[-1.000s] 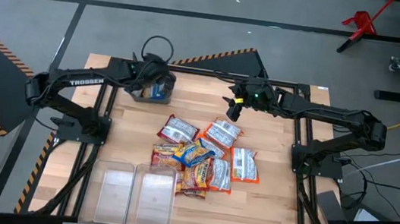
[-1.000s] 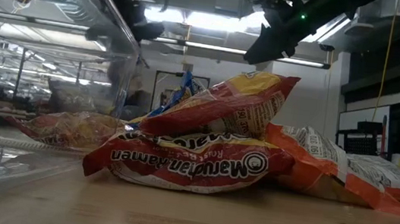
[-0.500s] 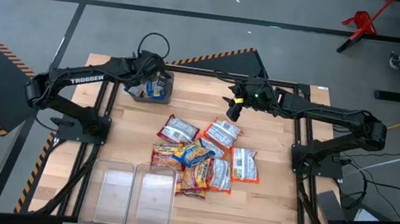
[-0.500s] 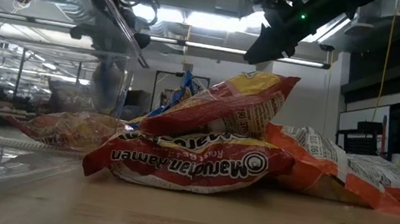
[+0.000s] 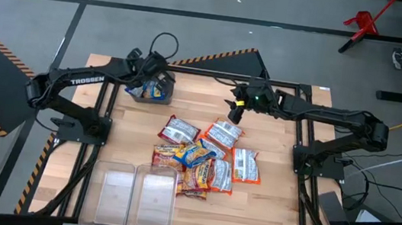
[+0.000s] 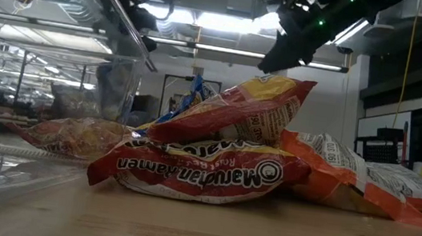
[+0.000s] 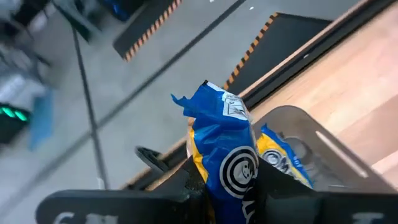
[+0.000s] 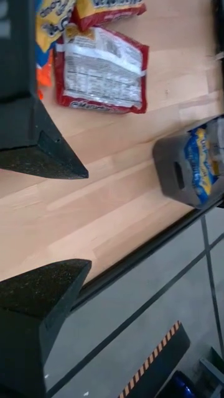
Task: Sort Maruchan noodles
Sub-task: Put the blue noodle pack into the black bin
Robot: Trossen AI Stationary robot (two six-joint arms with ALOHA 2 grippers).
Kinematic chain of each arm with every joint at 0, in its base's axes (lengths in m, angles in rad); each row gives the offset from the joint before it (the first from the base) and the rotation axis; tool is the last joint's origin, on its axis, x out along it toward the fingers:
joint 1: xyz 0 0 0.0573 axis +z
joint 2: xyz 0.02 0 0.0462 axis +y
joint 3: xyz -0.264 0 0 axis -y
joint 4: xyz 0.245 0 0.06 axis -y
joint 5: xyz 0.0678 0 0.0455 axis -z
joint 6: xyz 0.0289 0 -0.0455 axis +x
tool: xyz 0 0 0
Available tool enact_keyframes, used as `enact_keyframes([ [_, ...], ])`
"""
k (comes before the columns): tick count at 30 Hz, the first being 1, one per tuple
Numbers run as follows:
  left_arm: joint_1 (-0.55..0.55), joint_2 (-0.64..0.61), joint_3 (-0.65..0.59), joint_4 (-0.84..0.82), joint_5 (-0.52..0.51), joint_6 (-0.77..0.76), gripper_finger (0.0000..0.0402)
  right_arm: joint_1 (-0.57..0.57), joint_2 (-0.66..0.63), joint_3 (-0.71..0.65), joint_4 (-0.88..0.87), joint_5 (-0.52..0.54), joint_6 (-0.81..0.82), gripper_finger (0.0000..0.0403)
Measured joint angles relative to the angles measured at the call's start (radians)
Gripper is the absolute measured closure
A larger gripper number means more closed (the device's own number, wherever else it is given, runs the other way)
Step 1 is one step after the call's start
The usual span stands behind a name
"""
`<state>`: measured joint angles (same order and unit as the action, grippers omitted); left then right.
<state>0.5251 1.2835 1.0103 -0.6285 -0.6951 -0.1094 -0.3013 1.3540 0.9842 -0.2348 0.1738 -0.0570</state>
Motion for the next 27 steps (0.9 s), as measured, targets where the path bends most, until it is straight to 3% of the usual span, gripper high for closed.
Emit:
enact_keyframes([
  [3, -0.018, 0.0, 0.0, 0.017, -0.048, 0.106, 0.0359, 0.0, 0.0, -0.012, -0.002, 0.0, 0.0, 0.0196],
  [11, -0.031, 0.003, 0.0, 0.112, -0.05, 0.417, 0.0358, 0.0, 0.0, -0.012, 0.014, 0.0, 0.008, 0.0196],
  [27, -0.026, 0.091, -0.032, 0.12, -0.046, 0.674, 0.0358, 0.0, 0.0, -0.012, 0.016, -0.001, 0.026, 0.0196],
])
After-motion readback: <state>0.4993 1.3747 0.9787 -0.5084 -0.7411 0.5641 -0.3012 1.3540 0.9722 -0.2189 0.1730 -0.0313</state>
